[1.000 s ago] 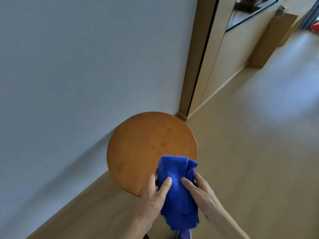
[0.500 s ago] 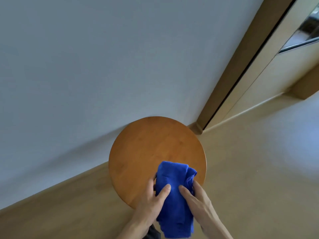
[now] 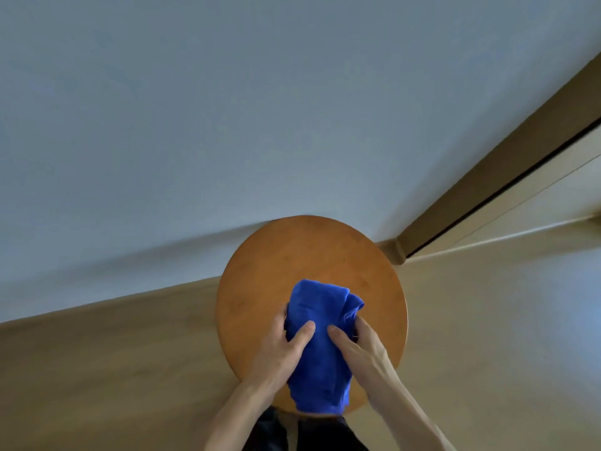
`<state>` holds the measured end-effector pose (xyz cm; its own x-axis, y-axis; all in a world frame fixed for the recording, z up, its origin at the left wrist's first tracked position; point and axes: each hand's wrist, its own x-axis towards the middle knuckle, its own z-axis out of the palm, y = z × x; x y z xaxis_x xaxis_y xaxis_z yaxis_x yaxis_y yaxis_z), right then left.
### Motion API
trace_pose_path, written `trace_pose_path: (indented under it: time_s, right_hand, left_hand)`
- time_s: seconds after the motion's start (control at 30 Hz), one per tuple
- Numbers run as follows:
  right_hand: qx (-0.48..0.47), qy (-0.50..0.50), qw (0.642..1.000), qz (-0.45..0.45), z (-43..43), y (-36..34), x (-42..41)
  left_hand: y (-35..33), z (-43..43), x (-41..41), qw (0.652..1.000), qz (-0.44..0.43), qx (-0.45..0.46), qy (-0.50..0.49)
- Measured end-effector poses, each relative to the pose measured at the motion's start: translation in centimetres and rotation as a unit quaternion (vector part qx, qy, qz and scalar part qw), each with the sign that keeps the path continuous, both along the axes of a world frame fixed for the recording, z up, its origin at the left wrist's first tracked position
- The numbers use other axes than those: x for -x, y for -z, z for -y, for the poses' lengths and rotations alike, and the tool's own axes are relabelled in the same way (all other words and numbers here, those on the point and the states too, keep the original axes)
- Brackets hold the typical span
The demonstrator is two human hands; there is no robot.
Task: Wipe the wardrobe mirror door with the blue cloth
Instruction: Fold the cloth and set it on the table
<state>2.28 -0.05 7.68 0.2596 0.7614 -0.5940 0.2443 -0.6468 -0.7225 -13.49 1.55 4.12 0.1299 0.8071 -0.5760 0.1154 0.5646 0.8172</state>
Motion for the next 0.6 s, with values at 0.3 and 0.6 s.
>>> trace_pose_path:
  time_s: [0.3,0.6]
  right_hand:
    - [0.022,-0.083,0.993,-0.076,-4.3,2.1,-2.6]
    - [0.055,-0.151,0.98,-0.114,-7.1,6.3,-8.1]
  left_hand:
    - [0.8,-1.3,-1.8,0.994,-0.032,0.028,-0.101]
    - [4.0,-0.6,-7.9,0.978,-0.009,0.072,-0.195]
